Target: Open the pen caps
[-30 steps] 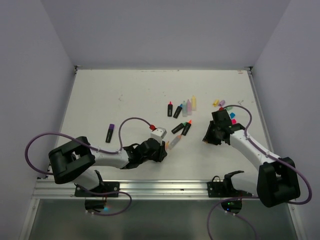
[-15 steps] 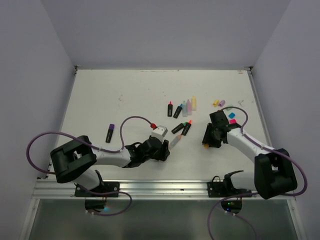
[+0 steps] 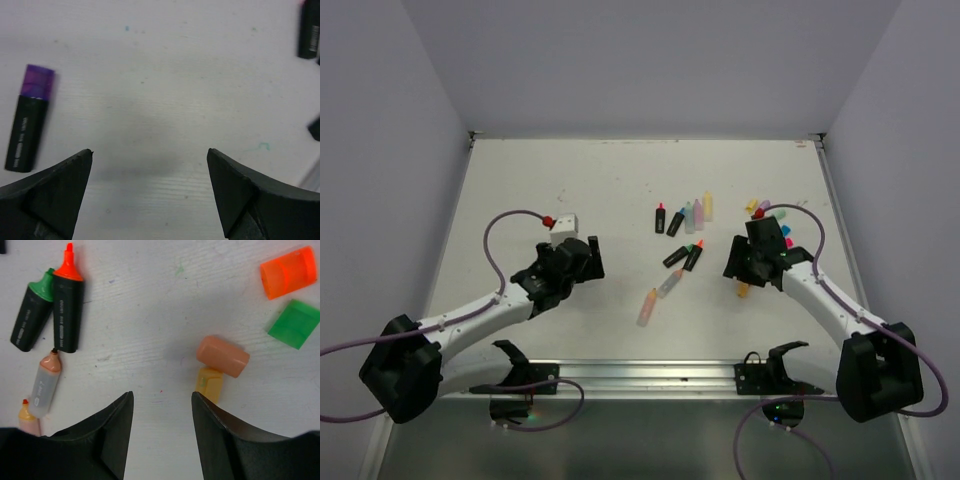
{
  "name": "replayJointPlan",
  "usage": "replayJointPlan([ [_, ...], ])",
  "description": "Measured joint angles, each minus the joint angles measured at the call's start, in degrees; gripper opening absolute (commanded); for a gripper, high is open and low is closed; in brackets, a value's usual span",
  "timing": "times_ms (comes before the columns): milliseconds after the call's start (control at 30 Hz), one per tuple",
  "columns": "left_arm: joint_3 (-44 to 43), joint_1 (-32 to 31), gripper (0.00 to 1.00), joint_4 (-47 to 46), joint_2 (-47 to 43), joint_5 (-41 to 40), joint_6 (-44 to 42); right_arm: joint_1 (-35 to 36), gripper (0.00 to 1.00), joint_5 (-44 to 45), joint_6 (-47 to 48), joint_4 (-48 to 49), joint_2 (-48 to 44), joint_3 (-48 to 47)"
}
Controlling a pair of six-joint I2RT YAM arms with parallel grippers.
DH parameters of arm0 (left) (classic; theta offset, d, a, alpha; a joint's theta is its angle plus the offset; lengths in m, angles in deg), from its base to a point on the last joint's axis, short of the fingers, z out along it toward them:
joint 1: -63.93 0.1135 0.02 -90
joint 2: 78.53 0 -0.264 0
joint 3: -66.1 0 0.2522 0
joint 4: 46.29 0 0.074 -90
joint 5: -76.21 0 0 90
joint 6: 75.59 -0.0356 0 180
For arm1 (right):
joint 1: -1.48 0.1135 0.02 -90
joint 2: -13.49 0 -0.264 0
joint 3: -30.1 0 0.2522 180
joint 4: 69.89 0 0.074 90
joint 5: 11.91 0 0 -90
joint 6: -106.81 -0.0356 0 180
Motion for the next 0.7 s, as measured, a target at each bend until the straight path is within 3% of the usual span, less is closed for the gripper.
replayJointPlan([
  [100,0.0,5.5,1.0,4.8,-0.8,-0.9,0.7,0.4,0.54,-2.4,0.9,0.5,-0.8,-1.2],
  [333,0.9,16.7,1.0,6.4,-0.1,2.1,1.5,1.6,0.54,-7.8,2.3,2.3,-0.1,-2.7],
  [500,0.7,17.6,1.0,7.3,2.0,-1.1,2.9,1.7,0.54,-10.3,3.2,3.0,0.8,-2.8],
  [700,-1.5,18.1,1.0,11.8,10.8,-5.2,6.8,1.7,0.54,-12.5,3.9,4.1,1.5,-2.9],
])
